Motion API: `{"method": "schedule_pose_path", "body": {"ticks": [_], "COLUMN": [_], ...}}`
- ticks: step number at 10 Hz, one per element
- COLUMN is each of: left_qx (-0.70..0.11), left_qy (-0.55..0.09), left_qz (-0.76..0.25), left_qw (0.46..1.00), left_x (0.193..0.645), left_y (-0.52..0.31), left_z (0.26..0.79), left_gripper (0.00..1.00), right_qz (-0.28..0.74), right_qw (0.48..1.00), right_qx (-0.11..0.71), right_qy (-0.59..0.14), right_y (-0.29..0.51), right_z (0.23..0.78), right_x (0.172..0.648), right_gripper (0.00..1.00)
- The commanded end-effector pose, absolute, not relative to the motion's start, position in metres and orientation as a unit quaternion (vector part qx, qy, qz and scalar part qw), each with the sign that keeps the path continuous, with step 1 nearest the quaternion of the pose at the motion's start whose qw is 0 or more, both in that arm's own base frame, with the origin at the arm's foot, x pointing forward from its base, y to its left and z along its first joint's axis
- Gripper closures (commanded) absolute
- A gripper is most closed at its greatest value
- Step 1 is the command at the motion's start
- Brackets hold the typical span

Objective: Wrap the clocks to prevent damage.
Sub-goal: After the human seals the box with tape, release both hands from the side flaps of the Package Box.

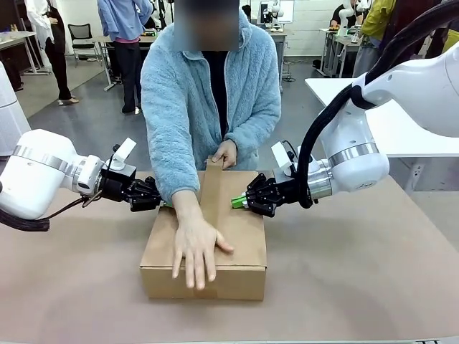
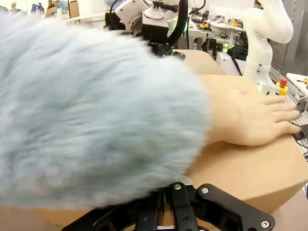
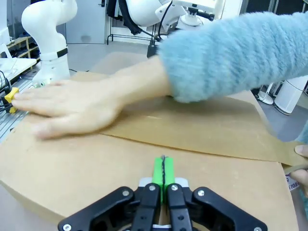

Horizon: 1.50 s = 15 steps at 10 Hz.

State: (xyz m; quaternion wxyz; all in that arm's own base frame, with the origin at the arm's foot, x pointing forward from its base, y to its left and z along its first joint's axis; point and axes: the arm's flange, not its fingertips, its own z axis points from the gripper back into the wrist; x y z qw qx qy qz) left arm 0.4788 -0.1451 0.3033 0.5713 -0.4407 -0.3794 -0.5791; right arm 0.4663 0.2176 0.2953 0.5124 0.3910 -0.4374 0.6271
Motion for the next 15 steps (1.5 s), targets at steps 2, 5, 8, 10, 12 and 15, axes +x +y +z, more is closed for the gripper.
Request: {"method": "schedule_pose_path", "body": {"ticks": [2, 5, 8, 10, 12, 15], "left_qx": [-0.438, -0.438, -0.438, -0.438, -0.438, -0.438], "left_qy": [-0.378, -0.378, -0.378, -0.378, -0.378, -0.378], "left_qz": [-0.580, -0.580, -0.580, -0.580, -0.580, -0.580], "left_qw": [0.573, 0.573, 0.573, 0.573, 0.573, 0.573], "left_x": [0.4786, 0.4786, 0.4786, 0.4786, 0.4786, 0.4786], "left_y": [-0.1461, -0.1461, -0.1461, -0.1461, -0.1461, -0.1461], "left_z": [0.3003, 0.3003, 0.3003, 0.3003, 0.3003, 0.3003], "left_gripper": [1.00, 1.00, 1.00, 1.00, 1.00, 1.00], "right_qz": [0.626, 0.626, 0.626, 0.626, 0.626, 0.626], "right_qw": [0.518, 0.518, 0.518, 0.518, 0.518, 0.518], "right_qx": [0.389, 0.389, 0.389, 0.389, 0.389, 0.389], "right_qy": [-0.433, -0.433, -0.433, -0.433, -0.433, -0.433], "right_y": [0.2175, 0.2175, 0.2175, 0.2175, 0.2175, 0.2175], "right_z": [0.2896, 0.2896, 0.2896, 0.2896, 0.2896, 0.2896], "right_x": [0.4658, 0.4658, 0.4658, 0.4658, 0.4658, 0.4658], "right_gripper": [0.99, 0.99, 0.99, 0.99, 0.99, 0.99]}}
